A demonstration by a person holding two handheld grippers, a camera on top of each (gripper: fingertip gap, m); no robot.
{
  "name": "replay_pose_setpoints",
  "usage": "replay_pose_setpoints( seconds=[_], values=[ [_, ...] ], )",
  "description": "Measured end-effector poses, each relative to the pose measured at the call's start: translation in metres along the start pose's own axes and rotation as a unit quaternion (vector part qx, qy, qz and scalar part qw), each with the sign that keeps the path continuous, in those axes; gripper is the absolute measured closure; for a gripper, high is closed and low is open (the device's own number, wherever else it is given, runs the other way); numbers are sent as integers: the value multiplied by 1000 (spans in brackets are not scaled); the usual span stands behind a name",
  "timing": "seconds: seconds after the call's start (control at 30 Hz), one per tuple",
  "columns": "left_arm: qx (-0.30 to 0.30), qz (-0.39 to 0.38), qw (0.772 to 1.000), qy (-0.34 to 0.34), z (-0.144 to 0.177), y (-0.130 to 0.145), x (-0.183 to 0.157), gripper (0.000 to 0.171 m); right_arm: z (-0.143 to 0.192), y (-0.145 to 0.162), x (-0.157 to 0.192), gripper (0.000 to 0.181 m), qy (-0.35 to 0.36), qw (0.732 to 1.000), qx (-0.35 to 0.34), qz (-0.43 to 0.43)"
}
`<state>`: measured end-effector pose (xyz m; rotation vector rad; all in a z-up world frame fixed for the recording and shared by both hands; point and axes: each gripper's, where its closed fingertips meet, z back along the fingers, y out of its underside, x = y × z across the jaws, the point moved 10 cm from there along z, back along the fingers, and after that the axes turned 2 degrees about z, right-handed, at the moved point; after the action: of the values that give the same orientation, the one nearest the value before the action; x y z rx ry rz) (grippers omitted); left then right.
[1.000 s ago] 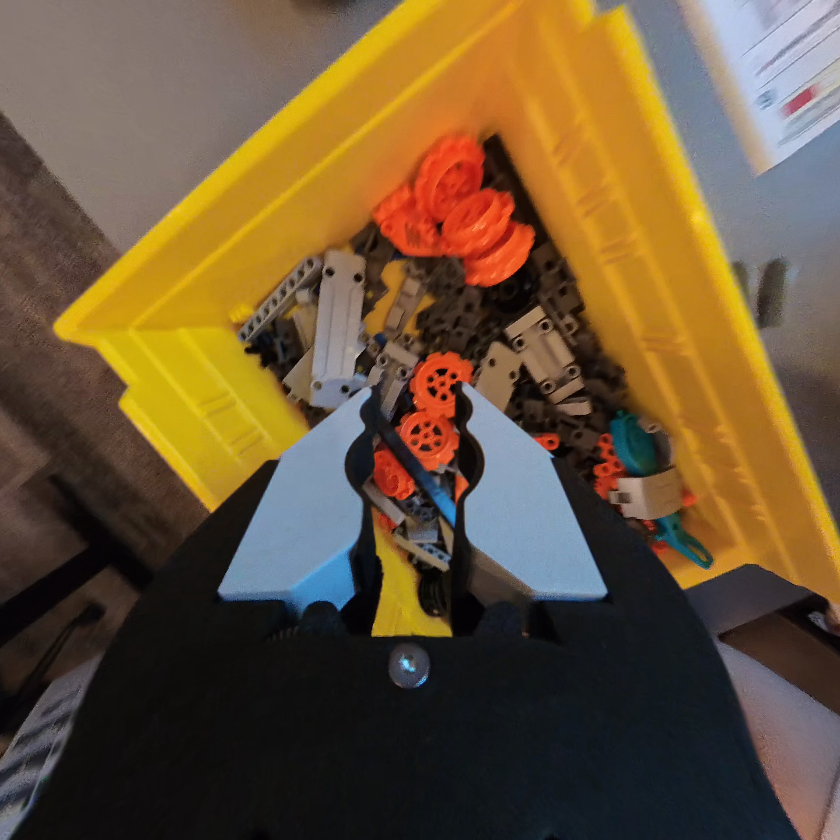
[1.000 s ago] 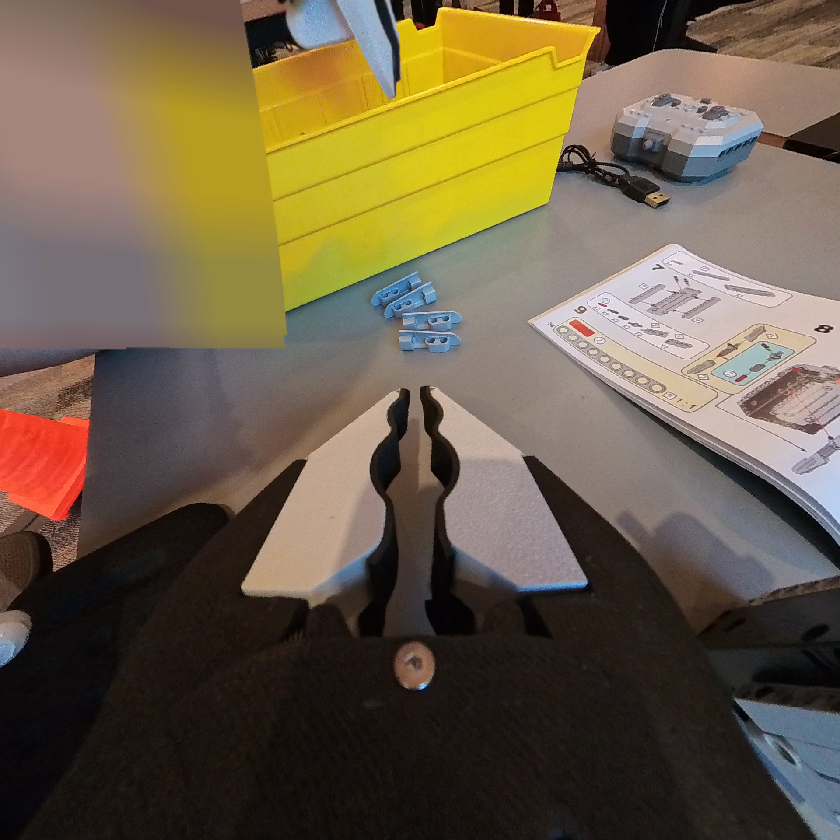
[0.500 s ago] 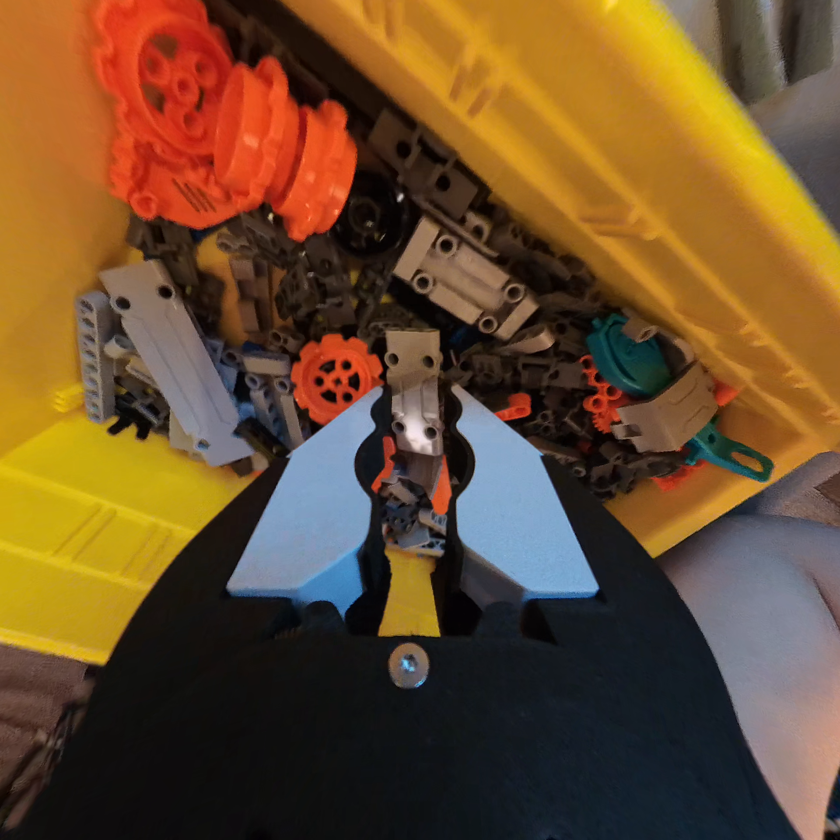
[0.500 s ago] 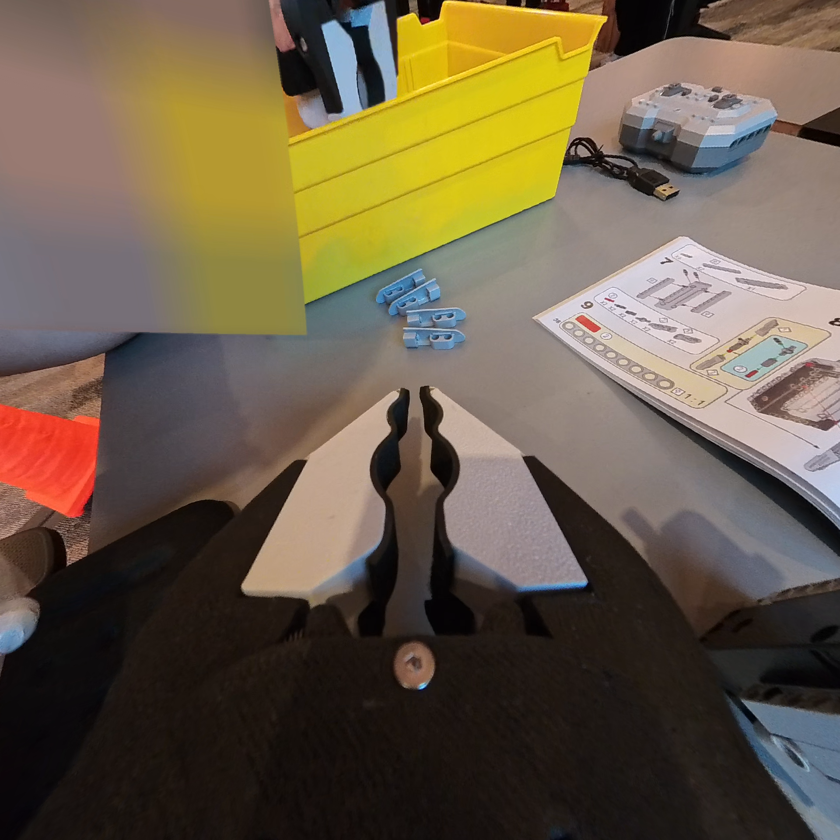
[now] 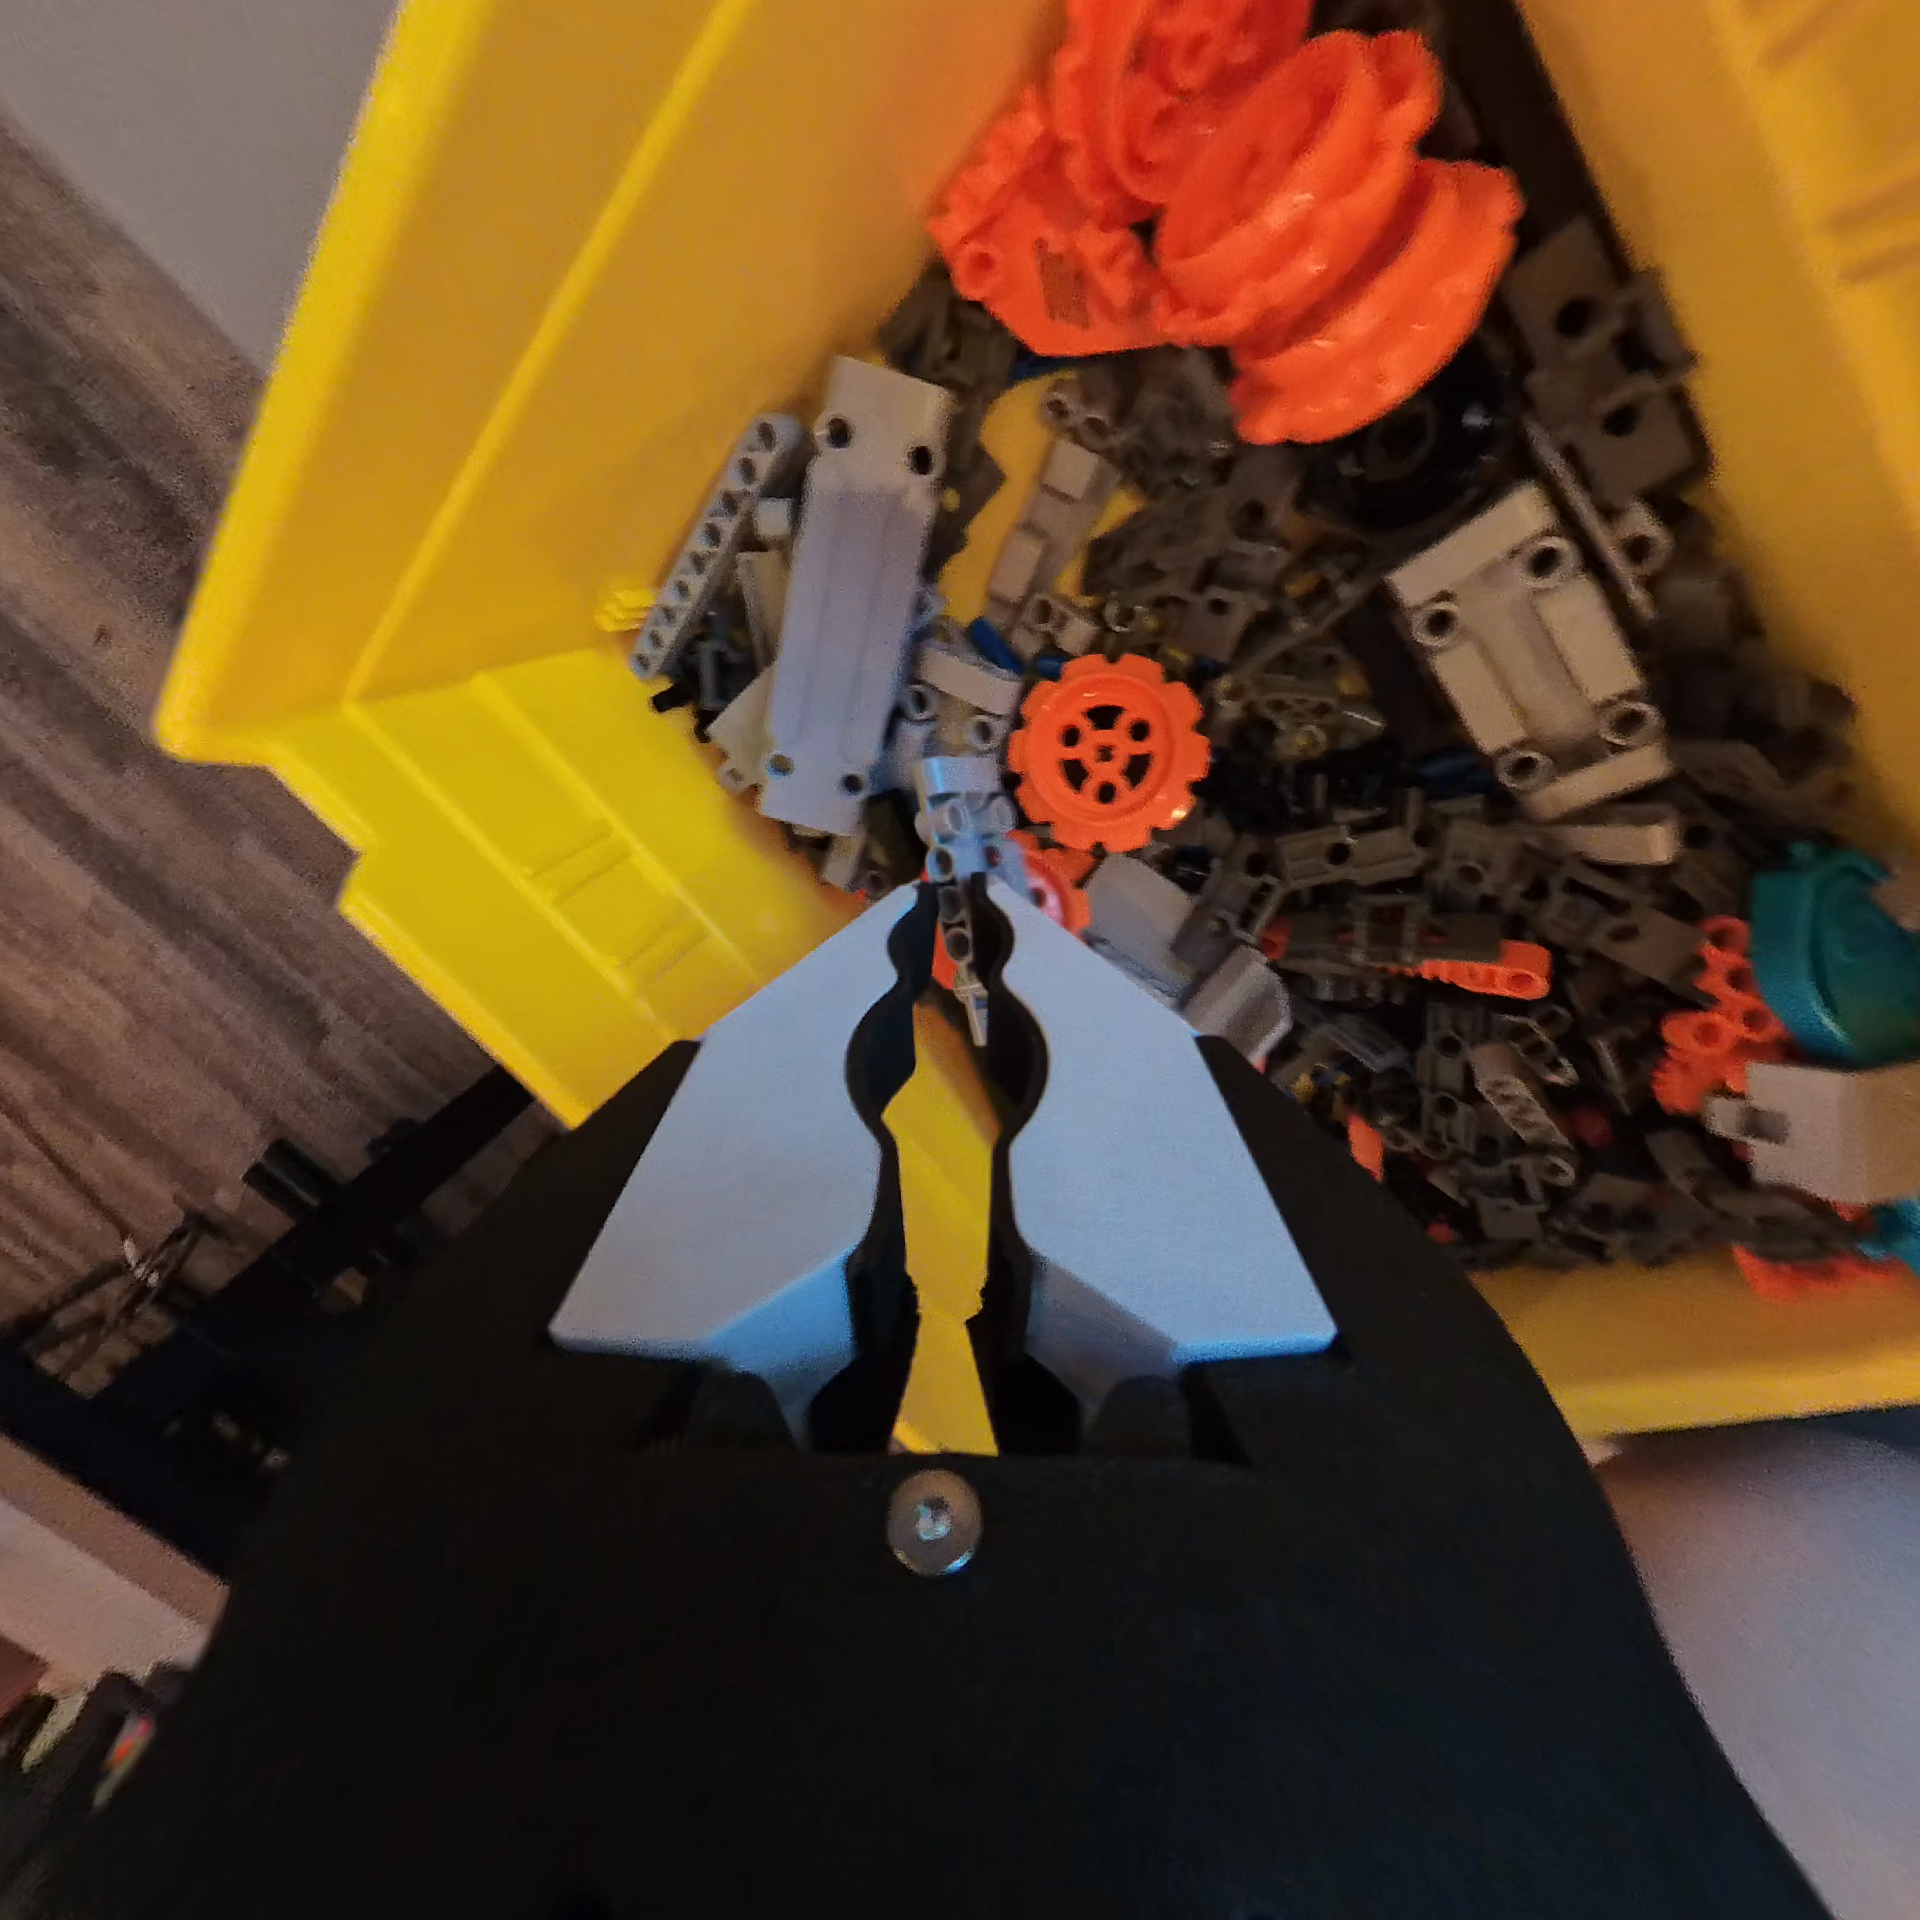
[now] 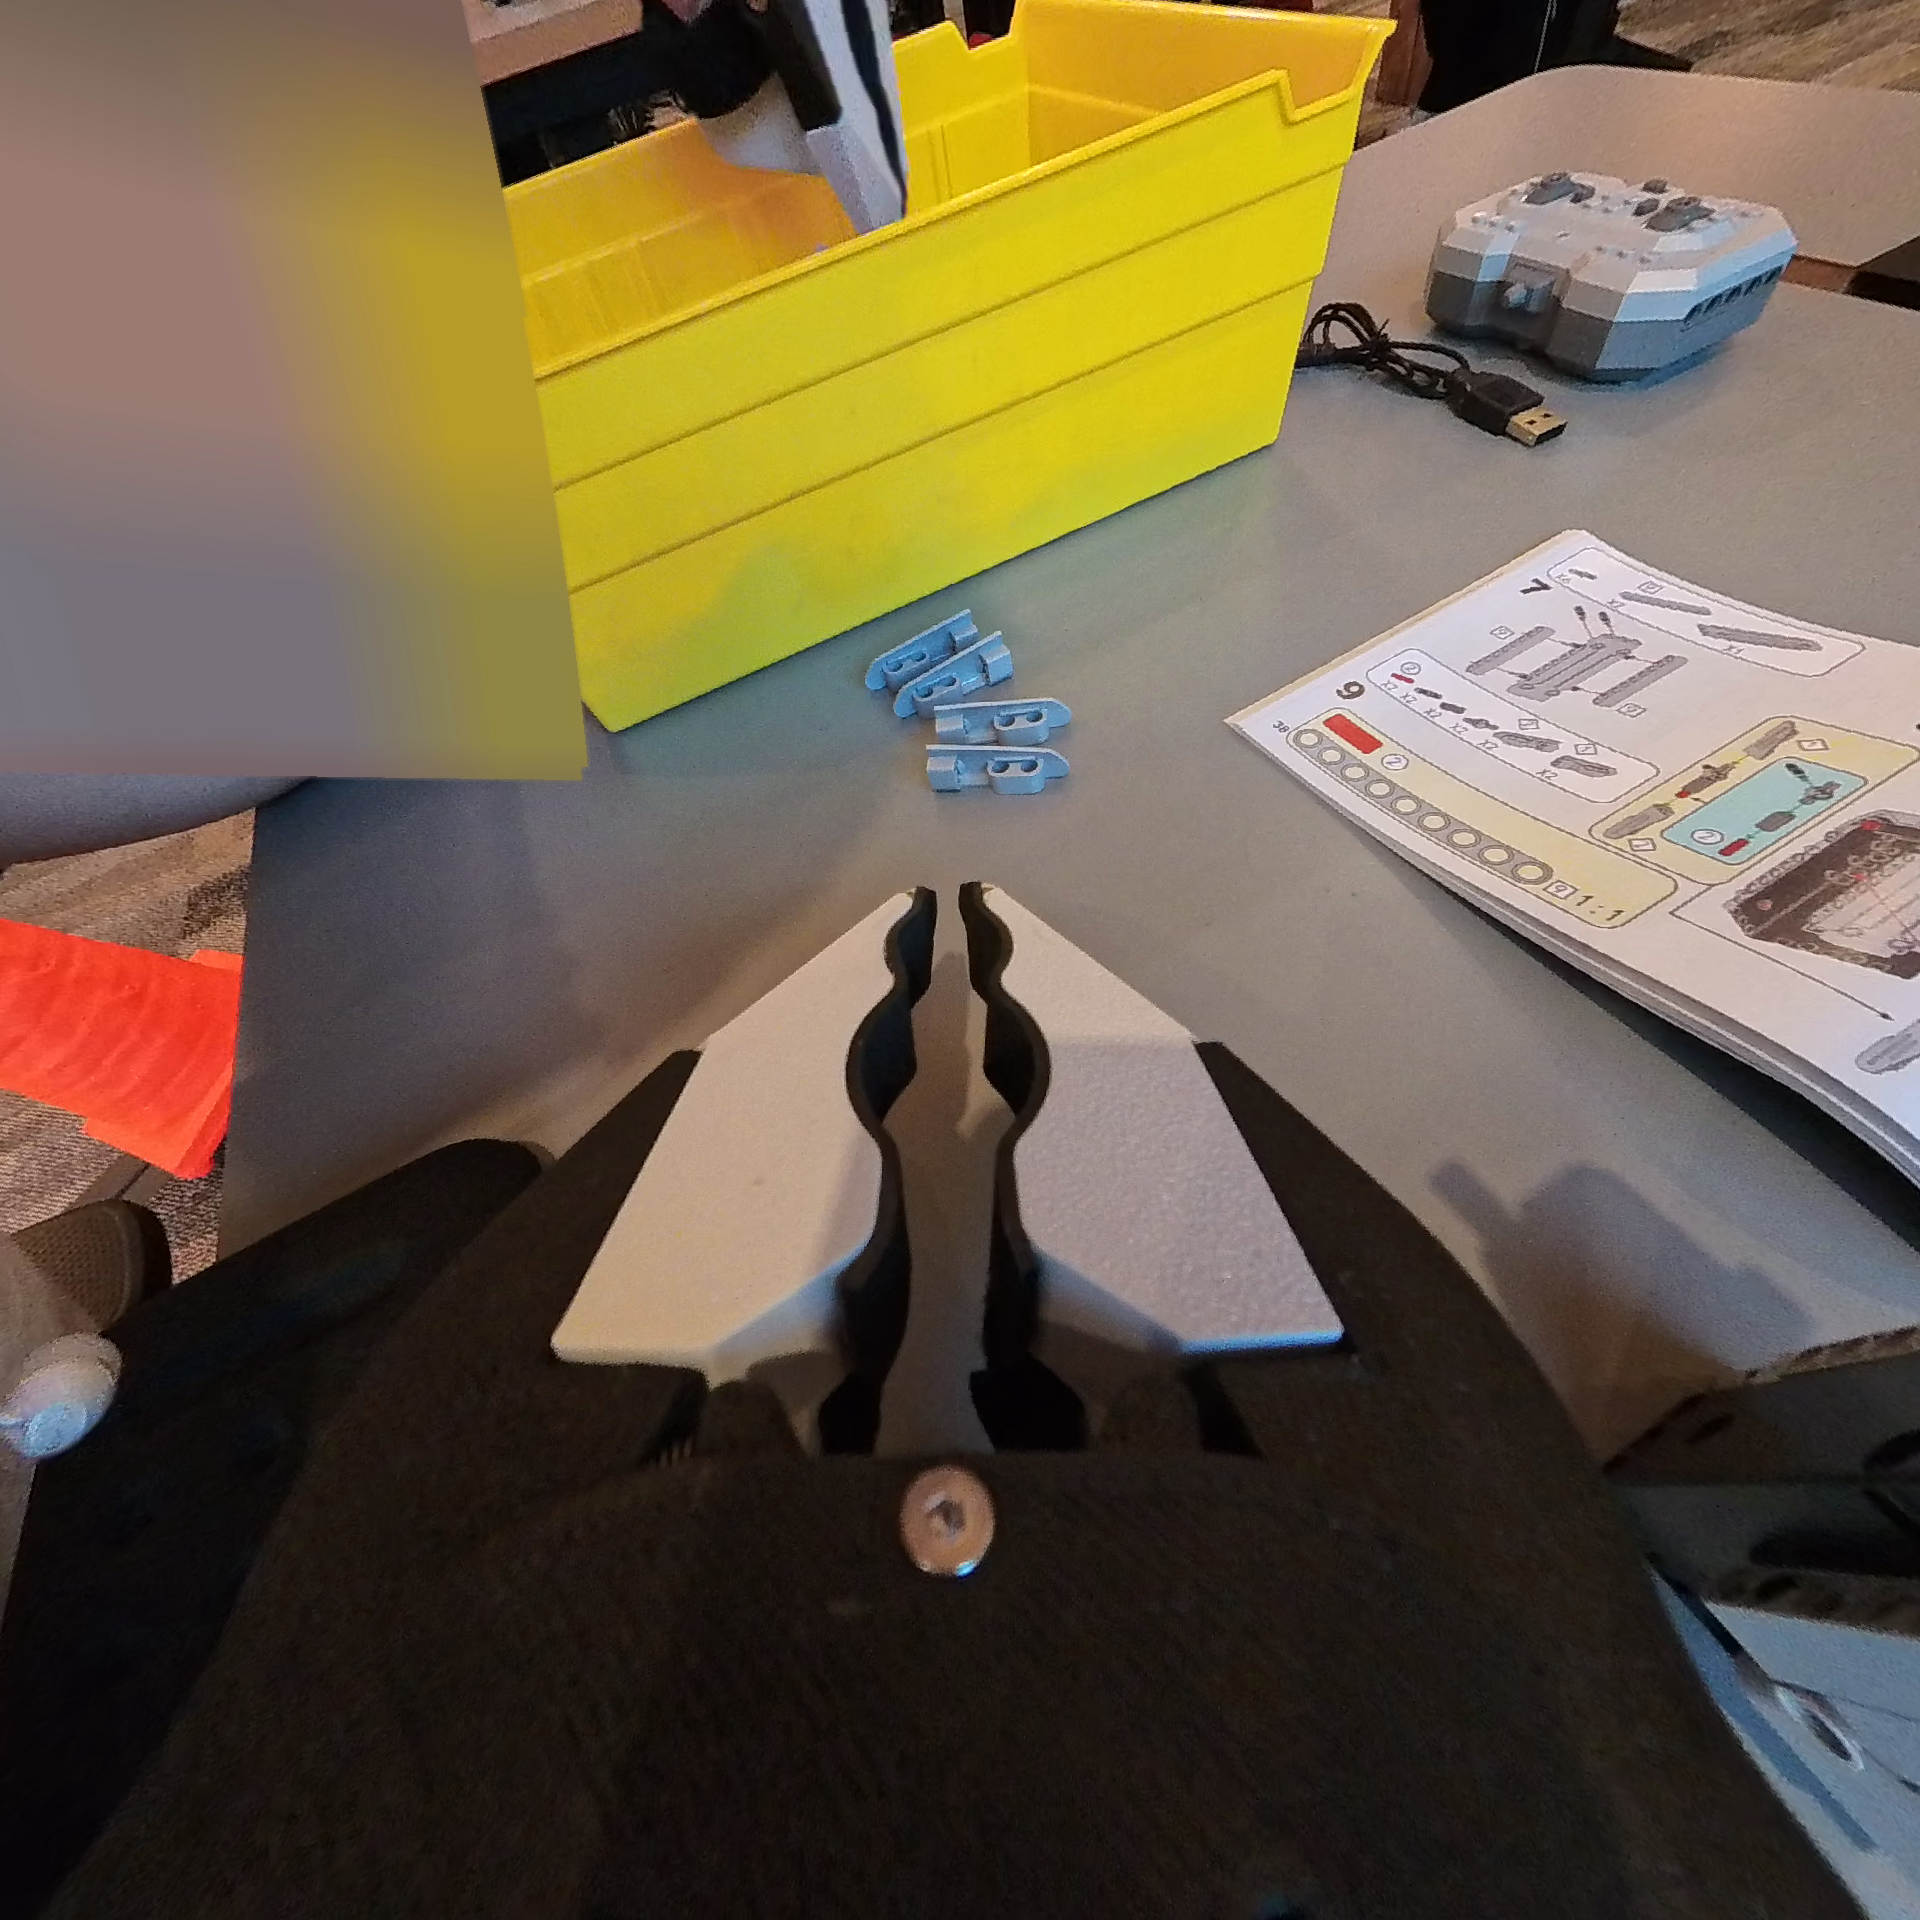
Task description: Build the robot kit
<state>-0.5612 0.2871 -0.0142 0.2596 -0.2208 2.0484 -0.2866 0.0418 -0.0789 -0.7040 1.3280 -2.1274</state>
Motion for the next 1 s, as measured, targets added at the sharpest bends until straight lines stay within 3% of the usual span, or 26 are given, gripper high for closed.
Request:
replay_pose_setpoints(
  seconds=[0.1, 0.23, 0.3, 0.4, 0.6, 0.83, 0.93, 1.0],
  values=[
    [3, 21, 1000, -1, 2, 0, 1, 141, 0, 0, 0, 177, -1, 1000, 0, -1],
    [-43, -2, 996, 77, 12, -2, -15, 151, 0, 0, 0, 177, -4, 1000, -1, -3],
    [-17, -18, 992, 124, 8, 0, -25, 155, 0, 0, 0, 177, -4, 1000, -1, -3],
    [0, -39, 991, 126, 2, -4, -31, 158, 0, 0, 1, 177, -6, 1000, -1, -3],
    [-1, -102, 973, 206, -5, -13, -50, 144, 1, 0, 0, 177, -9, 1000, -2, -6],
    [35, -91, 980, 174, -18, -19, -48, 142, 1, 1, 1, 177, -13, 1000, 1, -6],
    [66, -92, 981, 157, -24, -17, -46, 166, 1, 1, 1, 178, -15, 1000, 1, -5],
    [71, -79, 983, 151, -24, -14, -41, 166, 1, 1, 1, 178, -16, 1000, 1, -6]
  ],
)
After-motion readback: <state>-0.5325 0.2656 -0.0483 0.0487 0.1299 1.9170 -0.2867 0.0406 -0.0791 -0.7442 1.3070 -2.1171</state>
